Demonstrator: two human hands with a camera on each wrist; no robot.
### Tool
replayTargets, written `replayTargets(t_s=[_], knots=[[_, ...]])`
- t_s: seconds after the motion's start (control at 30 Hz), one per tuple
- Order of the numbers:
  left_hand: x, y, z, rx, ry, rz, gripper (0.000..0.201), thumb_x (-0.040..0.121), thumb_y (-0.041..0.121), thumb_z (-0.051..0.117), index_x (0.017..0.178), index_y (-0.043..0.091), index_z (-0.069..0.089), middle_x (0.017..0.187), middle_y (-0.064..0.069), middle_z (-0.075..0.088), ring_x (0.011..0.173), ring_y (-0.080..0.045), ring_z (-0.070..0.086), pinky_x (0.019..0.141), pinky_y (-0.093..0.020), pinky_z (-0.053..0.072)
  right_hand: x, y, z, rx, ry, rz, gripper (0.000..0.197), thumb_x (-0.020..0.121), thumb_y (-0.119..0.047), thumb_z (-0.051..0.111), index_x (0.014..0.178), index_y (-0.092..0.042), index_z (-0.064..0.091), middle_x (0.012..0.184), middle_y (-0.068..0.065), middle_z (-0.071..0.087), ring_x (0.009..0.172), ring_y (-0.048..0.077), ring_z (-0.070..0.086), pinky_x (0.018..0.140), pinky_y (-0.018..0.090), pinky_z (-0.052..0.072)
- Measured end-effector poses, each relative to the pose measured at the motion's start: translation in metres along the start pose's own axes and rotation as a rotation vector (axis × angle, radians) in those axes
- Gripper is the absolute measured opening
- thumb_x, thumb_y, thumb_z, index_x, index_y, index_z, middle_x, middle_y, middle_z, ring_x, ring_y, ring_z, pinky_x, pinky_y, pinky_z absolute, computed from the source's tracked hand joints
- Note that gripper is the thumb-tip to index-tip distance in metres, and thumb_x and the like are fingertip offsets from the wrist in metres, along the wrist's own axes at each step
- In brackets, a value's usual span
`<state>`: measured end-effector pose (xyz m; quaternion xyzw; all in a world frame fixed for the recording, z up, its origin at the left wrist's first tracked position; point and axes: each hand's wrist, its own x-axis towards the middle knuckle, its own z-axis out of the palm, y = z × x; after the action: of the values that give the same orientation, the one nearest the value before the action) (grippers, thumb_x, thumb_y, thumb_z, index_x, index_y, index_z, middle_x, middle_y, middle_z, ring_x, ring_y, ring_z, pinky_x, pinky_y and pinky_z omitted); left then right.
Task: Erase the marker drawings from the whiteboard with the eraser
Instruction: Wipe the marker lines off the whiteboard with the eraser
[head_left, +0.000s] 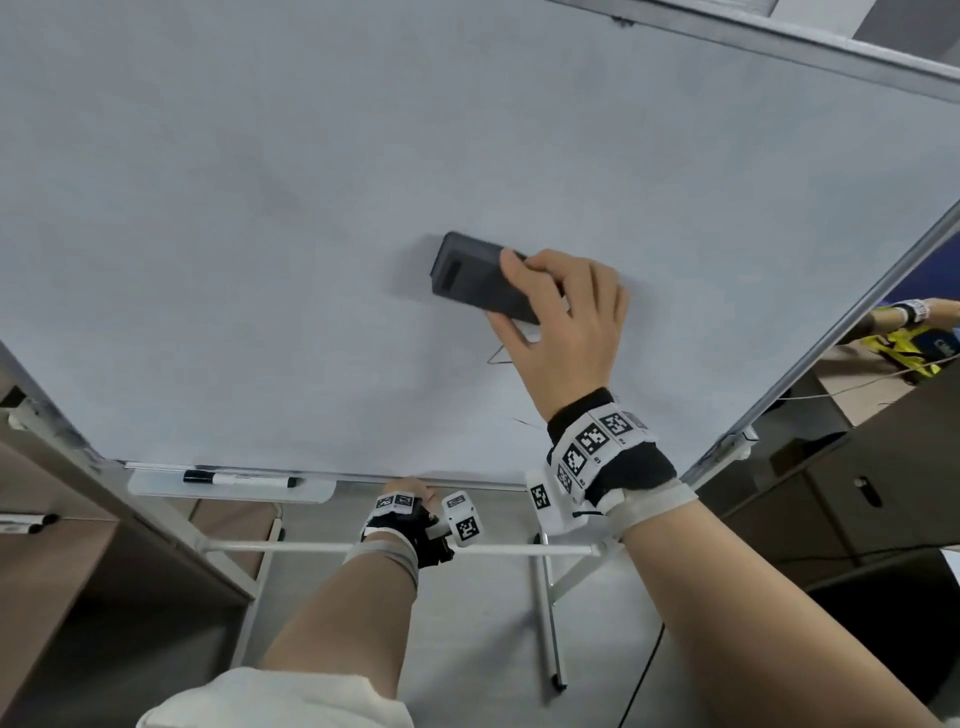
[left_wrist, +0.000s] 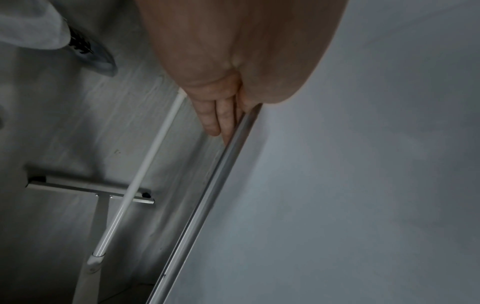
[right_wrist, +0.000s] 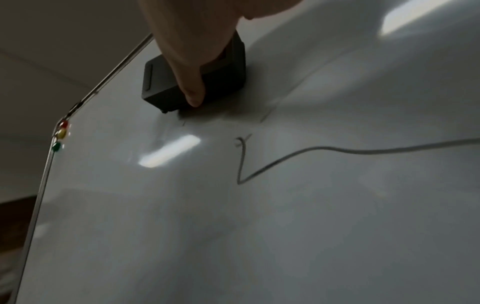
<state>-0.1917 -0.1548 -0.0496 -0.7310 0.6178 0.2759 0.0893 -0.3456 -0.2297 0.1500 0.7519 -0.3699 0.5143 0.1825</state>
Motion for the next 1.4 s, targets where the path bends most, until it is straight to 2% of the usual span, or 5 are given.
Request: replayTargets(t_s=[0.13,0.37,0.53,0.8,1.4], knots=[[0.005,-0.002,0.002,0.038,-0.013,-0.002,0.026,0.084,0.041,0.066,0.091,0.016,0.064,0.093,-0.004,0.065,0.084,-0.020,0.051,0.074,-0.022,0.038,-0.037,0.005,0.009,-0.022,-0.253,-0.135,0.051,0.072,-0.029,0.085,0.119,-0.029,0.067,0.111,-0.002,0.067,0.101,0.026,0.052,0.082,0.041,0.039],[0.013,0.001,0.010,0.068,0.048,0.030,0.053,0.083,0.041,0.069,0.131,0.020,0.062,0.133,0.001,0.063,0.121,-0.021,0.060,0.102,-0.025,0.046,-0.020,0.010,0.003,0.008,-0.047,-0.001,0.042,0.076,-0.026,0.083,0.116,-0.023,0.072,0.111,0.002,0.067,0.098,0.027,0.050,0.081,0.041,0.040],[0.013,-0.002,0.005,-0.048,0.040,-0.001,0.067,0.082,0.049,0.070,0.141,0.021,0.052,0.144,0.000,0.054,0.130,-0.022,0.053,0.109,-0.028,0.042,-0.081,0.027,0.010,-0.075,-0.399,-0.034,0.053,0.063,-0.025,0.091,0.110,-0.025,0.067,0.109,0.000,0.065,0.097,0.026,0.049,0.081,0.039,0.035],[0.010,0.005,0.003,0.049,0.022,-0.017,0.052,0.076,0.042,0.069,0.122,0.019,0.067,0.117,-0.001,0.070,0.086,-0.020,0.058,0.083,-0.023,0.048,0.012,0.031,-0.008,0.004,-0.004,0.038,0.041,0.075,-0.021,0.079,0.116,-0.021,0.072,0.113,0.003,0.066,0.102,0.030,0.050,0.085,0.041,0.043],[0.007,0.006,0.005,0.018,0.039,0.001,0.056,0.083,0.046,0.065,0.130,0.016,0.061,0.127,-0.004,0.064,0.108,-0.025,0.062,0.091,-0.025,0.047,-0.009,0.008,0.006,0.023,-0.250,-0.124,0.049,0.069,-0.032,0.086,0.116,-0.026,0.072,0.105,0.000,0.067,0.098,0.024,0.047,0.080,0.039,0.035]])
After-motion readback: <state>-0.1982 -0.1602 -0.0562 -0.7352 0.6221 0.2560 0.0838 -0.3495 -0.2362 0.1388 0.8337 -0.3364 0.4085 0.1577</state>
